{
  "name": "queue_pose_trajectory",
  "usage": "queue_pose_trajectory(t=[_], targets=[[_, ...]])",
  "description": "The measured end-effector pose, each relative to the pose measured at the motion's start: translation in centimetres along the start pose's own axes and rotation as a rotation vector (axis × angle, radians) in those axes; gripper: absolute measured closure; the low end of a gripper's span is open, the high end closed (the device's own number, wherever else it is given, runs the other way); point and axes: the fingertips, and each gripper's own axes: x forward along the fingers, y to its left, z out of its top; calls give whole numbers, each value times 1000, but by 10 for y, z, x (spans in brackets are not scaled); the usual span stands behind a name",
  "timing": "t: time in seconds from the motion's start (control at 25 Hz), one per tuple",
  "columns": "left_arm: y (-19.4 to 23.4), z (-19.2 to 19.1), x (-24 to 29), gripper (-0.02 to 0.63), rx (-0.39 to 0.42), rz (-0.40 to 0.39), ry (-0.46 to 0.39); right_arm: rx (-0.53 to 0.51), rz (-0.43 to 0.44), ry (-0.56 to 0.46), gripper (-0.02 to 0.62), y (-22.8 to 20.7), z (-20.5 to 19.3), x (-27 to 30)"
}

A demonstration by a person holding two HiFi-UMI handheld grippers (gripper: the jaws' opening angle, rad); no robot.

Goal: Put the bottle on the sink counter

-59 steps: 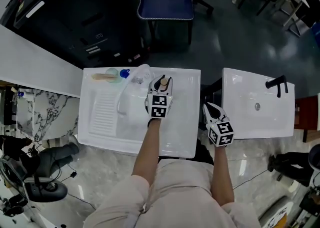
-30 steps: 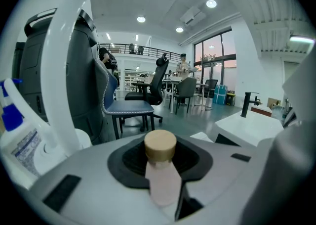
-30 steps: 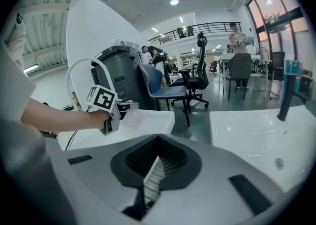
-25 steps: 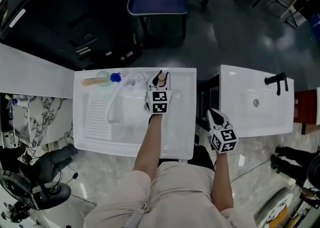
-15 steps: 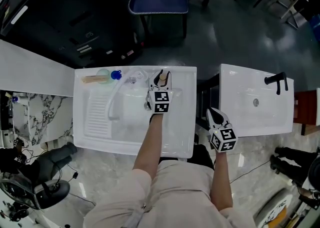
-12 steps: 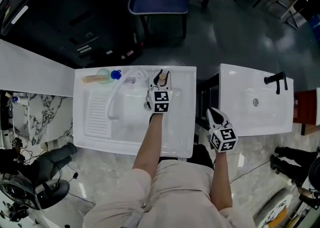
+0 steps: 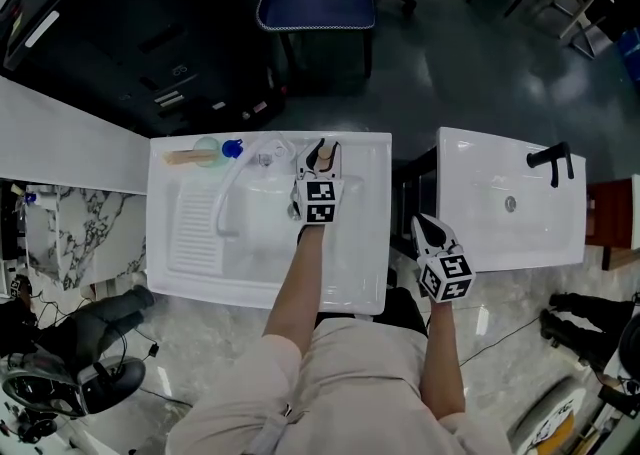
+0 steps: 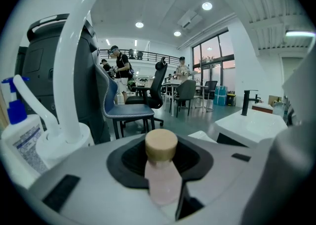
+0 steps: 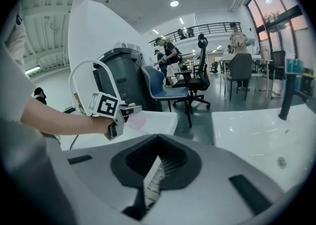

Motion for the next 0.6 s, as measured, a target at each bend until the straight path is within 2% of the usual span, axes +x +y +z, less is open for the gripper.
queue_pose_trajectory(t=[0.2,0.6], targets=[[0,1,1,485,-2,-13,-5,30,15,-19,591,0,4,1],[-2,1,1,483,3,-19,-3,20,24,-23,591,-2,5,0]])
